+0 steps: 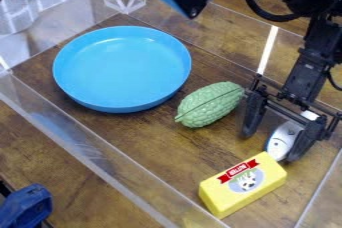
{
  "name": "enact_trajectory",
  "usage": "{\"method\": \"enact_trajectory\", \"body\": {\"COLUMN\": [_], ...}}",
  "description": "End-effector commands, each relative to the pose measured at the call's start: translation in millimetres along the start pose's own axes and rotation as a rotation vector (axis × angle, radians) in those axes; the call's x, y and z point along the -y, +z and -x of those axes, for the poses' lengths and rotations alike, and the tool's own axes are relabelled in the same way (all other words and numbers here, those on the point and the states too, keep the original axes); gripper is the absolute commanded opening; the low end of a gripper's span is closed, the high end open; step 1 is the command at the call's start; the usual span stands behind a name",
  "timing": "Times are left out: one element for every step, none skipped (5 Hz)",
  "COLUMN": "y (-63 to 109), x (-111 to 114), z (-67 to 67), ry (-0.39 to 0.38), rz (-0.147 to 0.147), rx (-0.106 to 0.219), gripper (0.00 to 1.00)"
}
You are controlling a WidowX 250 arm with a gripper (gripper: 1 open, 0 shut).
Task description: Remove the white object from inside the blue tray and put it on the table
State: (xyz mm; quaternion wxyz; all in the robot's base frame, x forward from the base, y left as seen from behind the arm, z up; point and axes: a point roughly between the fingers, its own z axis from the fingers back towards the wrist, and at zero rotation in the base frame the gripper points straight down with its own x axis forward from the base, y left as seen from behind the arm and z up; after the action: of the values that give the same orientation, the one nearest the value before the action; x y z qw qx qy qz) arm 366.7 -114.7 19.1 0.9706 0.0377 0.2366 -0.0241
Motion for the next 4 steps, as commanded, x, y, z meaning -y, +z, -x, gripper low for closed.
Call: {"method": "enact_trajectory", "body": {"y": [26.1,23.7,20.7,22.6], "x": [-9.1,-13.3,-16.5,-12.8], "z": [1.1,-6.1,-10.8,-6.4], "ry": [0.011,0.017,0.028,0.074], "rz": [-0.001,0.015,0.04,0.09], "rx": [0.048,0.045,0.033,0.016], "gripper": [1.0,1.0,1.0,1.0]}}
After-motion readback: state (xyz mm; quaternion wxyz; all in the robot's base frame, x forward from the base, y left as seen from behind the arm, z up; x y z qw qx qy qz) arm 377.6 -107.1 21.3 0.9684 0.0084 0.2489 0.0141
